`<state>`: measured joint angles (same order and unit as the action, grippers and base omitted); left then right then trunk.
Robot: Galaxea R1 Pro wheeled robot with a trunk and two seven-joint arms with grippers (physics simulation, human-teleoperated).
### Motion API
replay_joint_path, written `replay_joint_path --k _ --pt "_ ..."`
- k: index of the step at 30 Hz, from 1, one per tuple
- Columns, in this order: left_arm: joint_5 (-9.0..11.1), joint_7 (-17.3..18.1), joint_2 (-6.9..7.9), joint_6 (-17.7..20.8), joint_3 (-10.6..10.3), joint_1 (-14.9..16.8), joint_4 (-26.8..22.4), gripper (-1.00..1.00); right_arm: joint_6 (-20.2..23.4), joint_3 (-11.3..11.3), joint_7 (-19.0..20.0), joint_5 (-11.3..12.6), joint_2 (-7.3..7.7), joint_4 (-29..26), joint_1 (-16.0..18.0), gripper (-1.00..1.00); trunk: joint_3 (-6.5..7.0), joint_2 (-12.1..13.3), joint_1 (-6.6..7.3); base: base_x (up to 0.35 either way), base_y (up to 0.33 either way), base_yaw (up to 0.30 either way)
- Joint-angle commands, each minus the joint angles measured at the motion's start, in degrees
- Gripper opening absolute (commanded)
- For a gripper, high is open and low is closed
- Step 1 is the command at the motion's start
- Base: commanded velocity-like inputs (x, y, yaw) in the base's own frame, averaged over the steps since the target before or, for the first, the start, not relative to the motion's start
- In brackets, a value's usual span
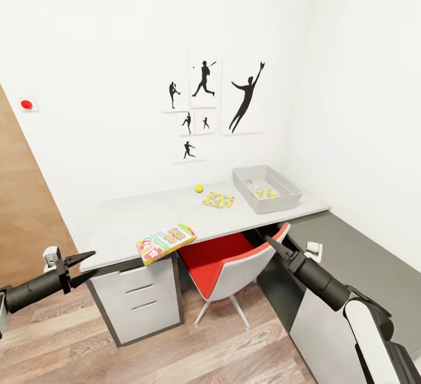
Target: Put all the toys in the child's room - the three board games (two on the bed and one on the table), the two jigsaw puzzles on the table, and the tennis ball on the table - inside the toy box on the table in the child's room.
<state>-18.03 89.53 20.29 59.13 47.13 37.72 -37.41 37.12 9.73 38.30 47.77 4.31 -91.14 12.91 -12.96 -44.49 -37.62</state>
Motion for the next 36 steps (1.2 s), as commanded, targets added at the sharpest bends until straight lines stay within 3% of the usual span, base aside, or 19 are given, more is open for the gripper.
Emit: replay_joint_path --k 1,5,9,36 --pt "-0.6 0.48 0.02 0.59 0.5 0.08 -0.03 1.0 0.41 0.07 0.02 0.31 0.0 -0.01 0.04 1.0 -0.27 -0.49 -0.24 0.0 0.0 0.0" --pt "-0.72 0.48 0.12 0.56 2.35 0.08 0.0 1.0 0.41 0.11 -0.08 0.31 0.0 0.05 0.03 1.0 -0.99 -2.09 -1.12 0.0 0.0 0.0" --pt "-0.76 0.48 0.06 0.55 2.84 0.08 0.0 1.0 0.41 0.06 -0.12 0.31 0.0 0.08 0.03 1.0 -1.7 -3.69 -1.99 0.0 0.0 0.0" --pt "-0.95 0.21 -0.08 0.29 2.97 0.08 0.0 1.0 0.38 0.03 -0.23 0.31 0.0 0.07 0.04 1.0 -6.55 -14.52 -7.93 0.0 0.0 0.0"
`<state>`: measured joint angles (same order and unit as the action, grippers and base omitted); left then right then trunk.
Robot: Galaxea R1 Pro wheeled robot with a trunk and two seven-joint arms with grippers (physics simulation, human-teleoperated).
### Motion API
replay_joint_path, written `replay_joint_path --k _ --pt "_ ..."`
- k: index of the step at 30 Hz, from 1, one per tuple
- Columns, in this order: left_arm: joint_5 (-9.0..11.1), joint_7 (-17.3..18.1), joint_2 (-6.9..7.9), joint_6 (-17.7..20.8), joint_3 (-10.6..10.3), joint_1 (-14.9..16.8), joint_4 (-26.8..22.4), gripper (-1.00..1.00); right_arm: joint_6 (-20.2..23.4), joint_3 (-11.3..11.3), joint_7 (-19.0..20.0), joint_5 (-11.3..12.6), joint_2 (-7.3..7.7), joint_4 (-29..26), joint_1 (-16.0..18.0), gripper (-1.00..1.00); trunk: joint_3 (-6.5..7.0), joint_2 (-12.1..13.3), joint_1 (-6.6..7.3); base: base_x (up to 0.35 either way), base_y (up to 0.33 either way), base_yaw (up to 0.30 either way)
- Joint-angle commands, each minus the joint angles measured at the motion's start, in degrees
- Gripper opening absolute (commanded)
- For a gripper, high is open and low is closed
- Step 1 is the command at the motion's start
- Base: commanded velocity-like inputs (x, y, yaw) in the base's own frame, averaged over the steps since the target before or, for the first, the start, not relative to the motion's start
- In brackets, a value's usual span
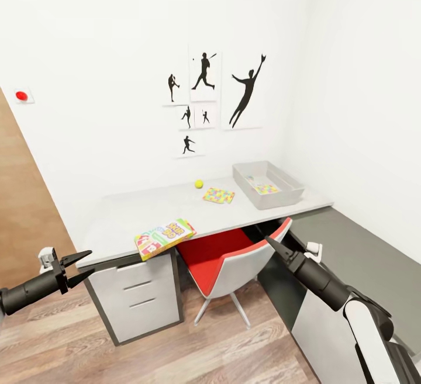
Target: Put all the toys in the child's room - the three board games (two on the bed and one on the table), the two jigsaw puzzles on the table, and the tennis ball on the table - inside the toy box on the table in the child's room.
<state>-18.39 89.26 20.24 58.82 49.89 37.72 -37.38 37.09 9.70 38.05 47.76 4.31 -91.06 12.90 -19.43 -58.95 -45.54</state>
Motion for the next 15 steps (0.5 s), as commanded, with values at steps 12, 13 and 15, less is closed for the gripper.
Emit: replay_joint_path --k 12,13,15 --pt "-0.6 0.43 -0.03 0.52 0.21 0.08 -0.03 1.0 0.45 0.1 0.32 0.31 0.0 0.01 0.04 1.0 -2.23 -4.88 -2.65 0.0 0.0 0.0" --pt "-0.6 0.41 -0.03 0.52 0.21 0.08 -0.03 1.0 0.5 0.11 0.46 0.34 0.0 -0.04 0.06 1.0 -2.41 -5.28 -2.87 0.0 0.0 0.0" --pt "-0.6 0.4 -0.03 0.51 0.21 0.08 -0.03 1.0 0.6 0.16 1.3 0.4 0.04 -0.19 0.08 1.0 -2.77 -6.08 -3.31 0.0 0.0 0.0"
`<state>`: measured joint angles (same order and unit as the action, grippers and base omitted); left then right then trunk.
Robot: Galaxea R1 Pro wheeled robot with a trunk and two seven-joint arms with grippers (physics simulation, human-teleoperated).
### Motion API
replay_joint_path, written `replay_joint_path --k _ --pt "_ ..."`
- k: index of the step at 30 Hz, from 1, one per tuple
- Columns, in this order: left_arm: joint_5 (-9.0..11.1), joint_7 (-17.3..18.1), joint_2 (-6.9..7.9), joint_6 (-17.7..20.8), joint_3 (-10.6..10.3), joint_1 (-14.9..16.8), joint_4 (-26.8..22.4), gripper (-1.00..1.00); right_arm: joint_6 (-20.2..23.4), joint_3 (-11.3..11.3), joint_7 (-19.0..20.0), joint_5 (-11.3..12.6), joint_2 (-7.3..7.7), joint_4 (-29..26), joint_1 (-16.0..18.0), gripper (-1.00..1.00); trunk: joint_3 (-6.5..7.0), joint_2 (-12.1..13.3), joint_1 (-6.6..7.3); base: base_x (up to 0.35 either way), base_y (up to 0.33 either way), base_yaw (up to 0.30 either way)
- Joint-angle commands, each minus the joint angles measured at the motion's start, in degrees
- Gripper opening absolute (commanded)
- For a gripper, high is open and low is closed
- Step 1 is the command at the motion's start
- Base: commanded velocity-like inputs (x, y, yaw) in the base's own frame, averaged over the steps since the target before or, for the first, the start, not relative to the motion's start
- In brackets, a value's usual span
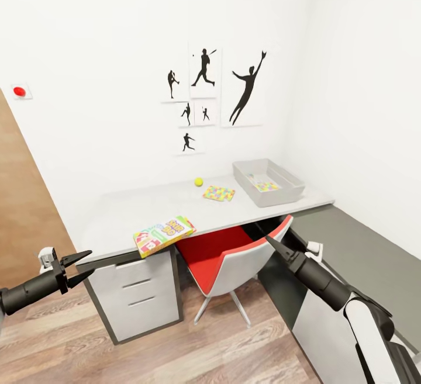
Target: Put all the toys in the child's room - the three board games (two on the bed and one on the table), the two jigsaw puzzles on the table, and the tennis ball on the table - inside the toy box on the table in the child's room.
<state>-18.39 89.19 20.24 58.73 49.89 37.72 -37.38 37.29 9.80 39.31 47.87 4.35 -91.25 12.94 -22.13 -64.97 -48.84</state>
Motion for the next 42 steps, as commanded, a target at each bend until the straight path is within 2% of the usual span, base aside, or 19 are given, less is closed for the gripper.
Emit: replay_joint_path --k 1,2,4,8,13,16,23,35,42 --pt "-0.6 0.47 -0.03 0.6 0.21 0.08 -0.03 1.0 0.52 0.08 1.47 0.33 0.02 -0.22 0.05 1.0 -0.25 -0.46 -0.23 0.0 0.0 0.0" --pt "-0.6 0.47 -0.03 0.6 0.21 0.08 -0.04 1.0 0.6 0.09 2.49 0.34 0.02 -0.35 0.06 1.0 -0.43 -0.86 -0.45 0.0 0.0 0.0" --pt "-0.6 0.46 -0.03 0.6 0.21 0.08 -0.04 1.0 0.91 0.11 7.81 0.36 0.21 -0.7 0.06 1.0 -0.79 -1.66 -0.89 0.0 0.0 0.0" --pt "-0.6 0.46 -0.03 0.59 0.21 0.08 -0.03 1.0 1.44 0.11 15.97 0.47 1.31 -0.89 0.07 1.0 -1.51 -3.27 -1.77 0.0 0.0 0.0" --pt "-0.6 0.46 -0.06 0.59 0.13 0.08 -0.04 1.0 1.93 -0.02 23.38 0.87 2.11 -0.94 0.07 1.0 -2.4 -5.27 -2.86 0.0 0.0 0.0" --pt "-0.6 0.46 -0.1 0.57 0.01 0.08 -0.05 1.0 2.13 0.01 25.65 0.99 2.28 -0.77 0.07 1.0 -2.94 -6.48 -3.52 0.0 0.0 0.0" --pt "-0.53 0.46 -0.11 0.54 -0.01 0.08 -0.02 1.0 3.83 0.04 26.79 1.09 2.23 -0.6 0.05 1.0 -4.2 -9.28 -5.06 0.0 0.0 0.0" --pt "-0.27 0.54 -0.12 0.51 -0.12 0.08 -0.05 1.0 3.58 0.04 26.79 0.93 2.06 -0.51 0.03 1.0 -6.35 -14.1 -7.7 0.0 0.0 0.0" --pt "-0.17 0.58 -0.12 0.51 -0.15 0.08 -0.05 1.0 3.42 0.04 26.68 0.65 1.69 -0.51 0.03 1.0 -6.35 -14.1 -7.7 0.0 0.0 0.0"
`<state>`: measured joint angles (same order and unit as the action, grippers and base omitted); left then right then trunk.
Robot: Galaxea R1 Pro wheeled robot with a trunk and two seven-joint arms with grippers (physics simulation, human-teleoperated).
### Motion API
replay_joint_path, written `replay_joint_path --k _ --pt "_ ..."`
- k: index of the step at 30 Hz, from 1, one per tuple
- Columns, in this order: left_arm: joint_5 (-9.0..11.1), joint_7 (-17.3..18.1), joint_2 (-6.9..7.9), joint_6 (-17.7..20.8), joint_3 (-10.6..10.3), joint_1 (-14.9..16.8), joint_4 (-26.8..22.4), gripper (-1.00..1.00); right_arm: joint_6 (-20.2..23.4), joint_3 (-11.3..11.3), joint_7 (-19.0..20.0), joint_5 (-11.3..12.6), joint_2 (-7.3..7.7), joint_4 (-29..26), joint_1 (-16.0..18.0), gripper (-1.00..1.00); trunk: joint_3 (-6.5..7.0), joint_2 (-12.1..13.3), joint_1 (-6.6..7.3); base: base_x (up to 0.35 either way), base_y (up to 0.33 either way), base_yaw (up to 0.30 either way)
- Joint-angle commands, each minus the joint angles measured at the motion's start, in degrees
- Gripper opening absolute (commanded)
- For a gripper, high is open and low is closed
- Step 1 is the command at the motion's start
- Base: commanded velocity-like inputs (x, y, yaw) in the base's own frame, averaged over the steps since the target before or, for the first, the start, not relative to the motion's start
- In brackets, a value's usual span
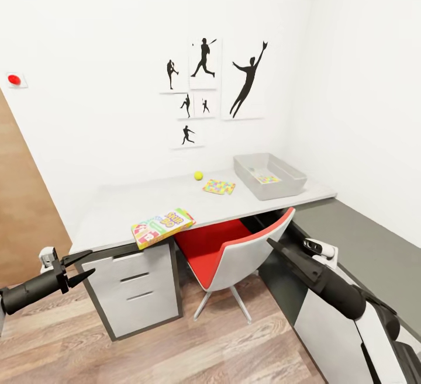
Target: Put all the toys in the child's room - the three board games (two on the bed and one on the table), the two jigsaw puzzles on the table, and the tennis ball on the table - inside the toy box on the table in the child's room.
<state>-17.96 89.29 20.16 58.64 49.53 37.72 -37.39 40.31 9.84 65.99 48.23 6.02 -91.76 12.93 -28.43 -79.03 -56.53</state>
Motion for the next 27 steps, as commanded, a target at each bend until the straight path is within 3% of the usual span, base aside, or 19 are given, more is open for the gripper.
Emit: replay_joint_path --k 1,4,27 --pt "-0.6 0.53 -0.03 0.6 0.21 0.07 -0.04 1.0 0.38 0.0 -0.03 0.25 -0.01 0.0 0.05 1.0 -0.06 -0.03 0.0 0.0 0.0 0.0" --pt "-0.59 0.71 -0.03 0.6 0.23 0.07 -0.05 1.0 0.33 0.0 -0.05 0.21 -0.03 0.01 0.04 1.0 -0.06 -0.03 0.0 0.0 0.0 0.0" --pt "-0.59 0.71 0.06 0.49 0.5 0.07 -0.05 1.0 0.21 -0.06 -0.2 0.02 -0.31 0.07 0.06 1.0 -4.19 -9.26 -5.05 0.0 0.0 0.0"
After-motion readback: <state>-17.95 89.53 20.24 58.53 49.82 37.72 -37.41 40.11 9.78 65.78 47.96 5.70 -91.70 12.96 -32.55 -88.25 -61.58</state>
